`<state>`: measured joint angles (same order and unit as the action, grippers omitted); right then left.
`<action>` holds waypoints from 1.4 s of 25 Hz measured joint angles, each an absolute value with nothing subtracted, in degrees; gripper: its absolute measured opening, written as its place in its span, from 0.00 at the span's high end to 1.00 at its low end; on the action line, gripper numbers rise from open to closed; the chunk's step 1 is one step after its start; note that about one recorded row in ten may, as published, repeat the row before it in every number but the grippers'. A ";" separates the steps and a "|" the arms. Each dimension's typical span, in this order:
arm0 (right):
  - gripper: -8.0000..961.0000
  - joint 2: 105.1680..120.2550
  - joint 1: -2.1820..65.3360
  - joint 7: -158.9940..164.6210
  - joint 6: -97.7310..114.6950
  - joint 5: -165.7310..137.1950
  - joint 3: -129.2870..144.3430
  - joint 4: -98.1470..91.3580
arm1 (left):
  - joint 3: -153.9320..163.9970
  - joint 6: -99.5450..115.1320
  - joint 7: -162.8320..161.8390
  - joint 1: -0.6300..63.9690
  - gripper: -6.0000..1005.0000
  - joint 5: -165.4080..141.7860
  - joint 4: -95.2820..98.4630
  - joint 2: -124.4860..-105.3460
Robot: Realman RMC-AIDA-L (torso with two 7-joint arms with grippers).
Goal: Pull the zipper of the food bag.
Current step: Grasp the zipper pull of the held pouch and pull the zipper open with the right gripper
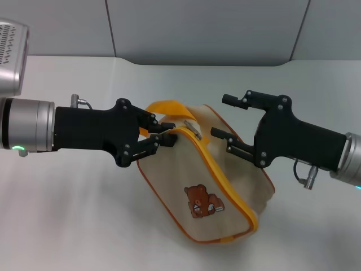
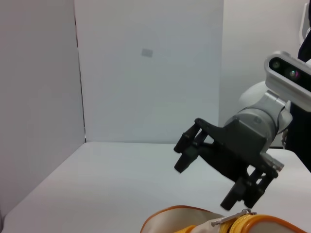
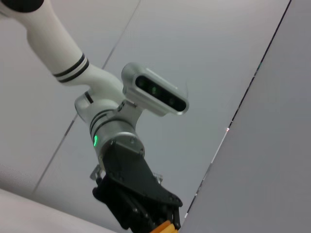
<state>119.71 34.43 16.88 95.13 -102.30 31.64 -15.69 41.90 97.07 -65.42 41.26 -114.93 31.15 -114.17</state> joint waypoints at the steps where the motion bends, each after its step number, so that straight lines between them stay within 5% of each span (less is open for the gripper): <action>1: 0.46 119.70 34.53 16.18 94.79 -102.30 31.64 -15.37 | 41.90 97.16 -65.50 41.32 0.86 -114.94 31.17 -114.17; 14: 0.60 119.70 35.68 10.87 93.77 -102.30 32.17 -12.95 | 41.92 97.28 -66.42 42.20 0.87 -115.41 31.27 -114.16; 35: 0.65 119.80 36.62 5.81 91.87 -102.01 33.42 -7.70 | 41.41 97.20 -67.40 43.22 0.87 -115.41 31.38 -114.03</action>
